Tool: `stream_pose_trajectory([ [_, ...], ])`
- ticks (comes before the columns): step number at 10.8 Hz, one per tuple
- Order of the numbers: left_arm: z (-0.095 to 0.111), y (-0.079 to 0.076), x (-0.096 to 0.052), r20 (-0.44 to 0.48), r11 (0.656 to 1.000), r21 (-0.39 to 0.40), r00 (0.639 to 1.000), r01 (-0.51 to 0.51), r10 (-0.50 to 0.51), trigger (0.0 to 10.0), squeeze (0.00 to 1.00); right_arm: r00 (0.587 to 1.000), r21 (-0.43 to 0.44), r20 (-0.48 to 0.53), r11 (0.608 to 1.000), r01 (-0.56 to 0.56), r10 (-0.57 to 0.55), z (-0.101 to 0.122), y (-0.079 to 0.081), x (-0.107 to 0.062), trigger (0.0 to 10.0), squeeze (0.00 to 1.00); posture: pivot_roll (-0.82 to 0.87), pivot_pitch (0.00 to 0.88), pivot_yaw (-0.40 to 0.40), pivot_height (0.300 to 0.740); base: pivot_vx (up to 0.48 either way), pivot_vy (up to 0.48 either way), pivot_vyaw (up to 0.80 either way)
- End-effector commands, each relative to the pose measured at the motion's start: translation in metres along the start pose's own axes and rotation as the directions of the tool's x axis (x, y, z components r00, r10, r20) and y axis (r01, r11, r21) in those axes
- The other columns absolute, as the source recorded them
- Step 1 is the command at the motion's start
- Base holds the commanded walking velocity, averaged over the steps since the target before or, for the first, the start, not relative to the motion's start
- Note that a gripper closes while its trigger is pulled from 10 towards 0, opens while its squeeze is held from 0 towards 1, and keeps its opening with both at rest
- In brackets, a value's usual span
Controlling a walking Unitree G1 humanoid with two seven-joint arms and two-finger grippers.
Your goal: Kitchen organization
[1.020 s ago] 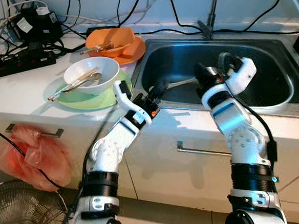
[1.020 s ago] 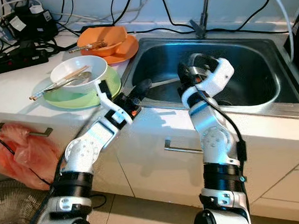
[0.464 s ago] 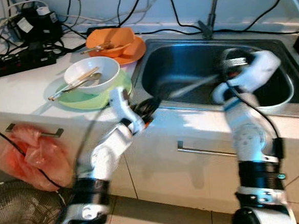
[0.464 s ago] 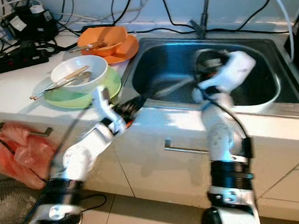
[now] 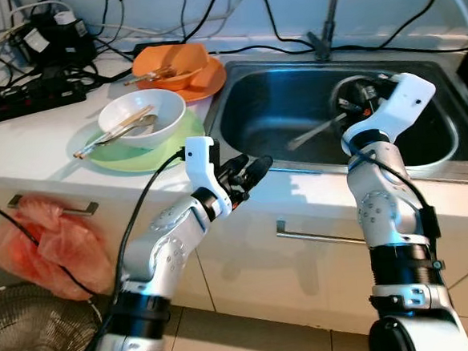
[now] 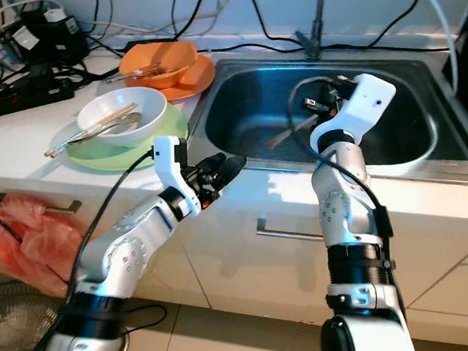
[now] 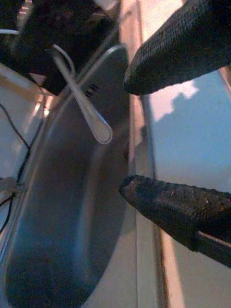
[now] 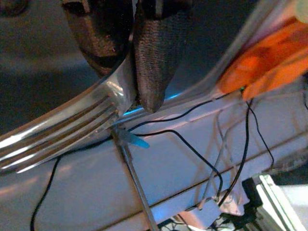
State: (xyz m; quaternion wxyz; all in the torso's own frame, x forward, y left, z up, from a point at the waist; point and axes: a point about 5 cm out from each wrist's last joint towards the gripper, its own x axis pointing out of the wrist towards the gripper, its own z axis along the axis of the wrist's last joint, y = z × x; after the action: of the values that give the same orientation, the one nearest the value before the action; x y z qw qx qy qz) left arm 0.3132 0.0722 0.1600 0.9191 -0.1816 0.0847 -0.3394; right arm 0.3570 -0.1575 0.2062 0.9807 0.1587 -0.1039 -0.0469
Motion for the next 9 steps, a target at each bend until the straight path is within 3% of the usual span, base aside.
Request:
stream_pose_trajectory([
  [1,0.001,-0.006,-0.002,-0.010,0.999,0.029,1.000,0.024,-0.023,10.0,1.00,0.998,-0.081,0.045,0.996,-0.045,0.049,0.006,0.010,0.005,0.3,0.00,0.18,0.055,0.066,0.740,0.000,0.000,0.00],
  [2,0.001,-0.008,-0.005,-0.026,0.998,0.058,0.999,0.039,-0.037,10.0,1.00,0.992,-0.174,0.069,0.981,-0.091,0.104,0.006,0.015,0.011,2.2,0.00,0.20,0.065,0.070,0.740,0.000,0.000,0.00],
  [3,0.001,-0.010,-0.009,-0.036,0.996,0.073,0.999,0.043,-0.040,10.0,1.00,0.988,-0.222,0.064,0.967,-0.123,0.140,0.005,0.016,0.017,2.6,0.00,0.21,0.072,0.072,0.740,0.000,0.000,0.00],
  [4,0.001,-0.010,-0.013,-0.044,0.995,0.092,0.998,0.041,-0.037,10.0,1.00,0.985,-0.265,0.059,0.954,-0.143,0.164,0.003,0.015,0.020,4.3,0.00,0.23,0.082,0.074,0.740,0.000,0.000,0.00],
  [5,0.003,-0.008,-0.020,-0.055,0.992,0.121,0.998,0.029,-0.023,10.0,1.00,0.980,-0.333,0.034,0.926,-0.175,0.198,0.001,0.009,0.025,10.0,0.00,0.24,0.090,0.076,0.740,0.000,0.000,0.00],
  [7,0.005,-0.003,-0.024,-0.065,0.984,0.177,0.998,0.002,0.009,10.0,0.96,0.970,-0.408,-0.011,0.884,-0.226,0.244,-0.004,0.001,0.030,10.0,0.00,0.25,0.094,0.079,0.740,0.000,0.000,0.00],
  [8,0.007,-0.002,-0.025,-0.070,0.979,0.202,0.997,-0.003,0.017,10.0,0.00,0.960,-0.461,-0.053,0.845,-0.269,0.277,-0.010,-0.005,0.030,10.0,0.00,0.26,0.095,0.079,0.740,0.000,0.000,0.00],
  [9,0.008,-0.003,-0.026,-0.072,0.978,0.210,0.997,-0.002,0.018,10.0,0.00,0.950,-0.502,-0.096,0.810,-0.304,0.298,-0.015,-0.012,0.029,10.0,0.00,0.26,0.093,0.080,0.740,0.000,0.000,0.00],
])
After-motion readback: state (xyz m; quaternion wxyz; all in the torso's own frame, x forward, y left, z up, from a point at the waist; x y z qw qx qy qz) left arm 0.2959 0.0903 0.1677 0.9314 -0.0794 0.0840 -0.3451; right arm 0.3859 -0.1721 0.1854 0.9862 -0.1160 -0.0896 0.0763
